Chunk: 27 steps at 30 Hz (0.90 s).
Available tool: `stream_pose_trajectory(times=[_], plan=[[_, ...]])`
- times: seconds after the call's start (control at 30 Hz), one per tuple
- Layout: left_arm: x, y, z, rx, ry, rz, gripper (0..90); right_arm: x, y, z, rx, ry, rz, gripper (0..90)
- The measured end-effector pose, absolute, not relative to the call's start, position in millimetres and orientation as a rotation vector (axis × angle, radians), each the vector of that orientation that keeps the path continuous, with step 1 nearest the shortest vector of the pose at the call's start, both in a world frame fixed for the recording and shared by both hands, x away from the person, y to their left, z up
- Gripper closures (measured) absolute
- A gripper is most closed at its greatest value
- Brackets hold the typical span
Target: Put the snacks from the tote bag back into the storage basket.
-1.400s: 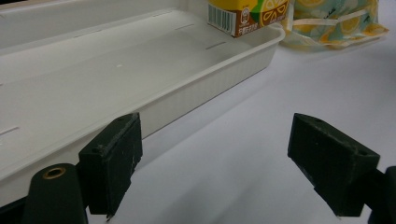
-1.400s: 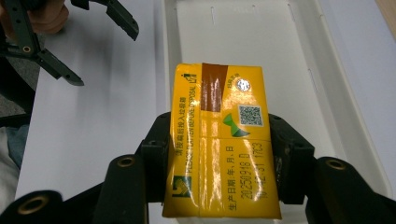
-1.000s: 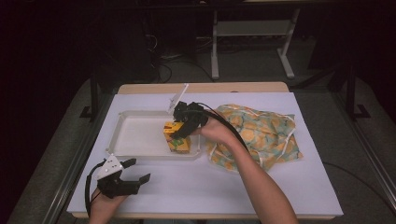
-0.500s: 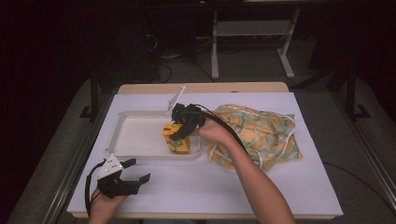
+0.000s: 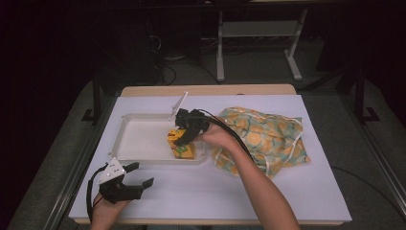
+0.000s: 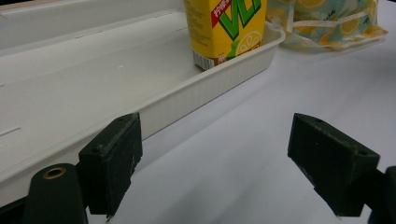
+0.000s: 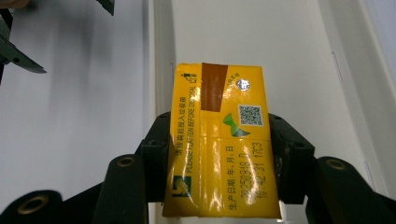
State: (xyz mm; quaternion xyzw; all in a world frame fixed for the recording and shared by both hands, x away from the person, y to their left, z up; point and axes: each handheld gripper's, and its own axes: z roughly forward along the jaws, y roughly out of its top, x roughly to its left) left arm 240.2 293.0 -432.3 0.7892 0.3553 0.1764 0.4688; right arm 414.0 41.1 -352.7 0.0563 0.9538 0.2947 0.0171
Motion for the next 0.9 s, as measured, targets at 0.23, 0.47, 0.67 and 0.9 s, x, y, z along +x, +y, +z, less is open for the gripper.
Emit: stream_pose_trajectory(times=[0.23, 0.47, 0.67, 0.9], plan=[[240.1, 292.5, -432.3, 1.934, 0.871, 0.432, 17.5, 413.4, 40.1, -355.9, 0.171, 2.968, 0.912, 48.8], [240.1, 291.8, -432.5, 1.932, 0.87, 0.43, 17.5, 412.2, 37.1, -357.3, 0.164, 2.975, 0.909, 48.6], [240.1, 291.6, -432.6, 1.933, 0.869, 0.431, 17.5, 410.9, 35.2, -359.3, 0.133, 2.972, 0.904, 48.4], [240.2, 291.7, -432.6, 1.933, 0.869, 0.431, 17.5, 409.6, 35.4, -359.2, 0.126, 2.973, 0.899, 48.2]])
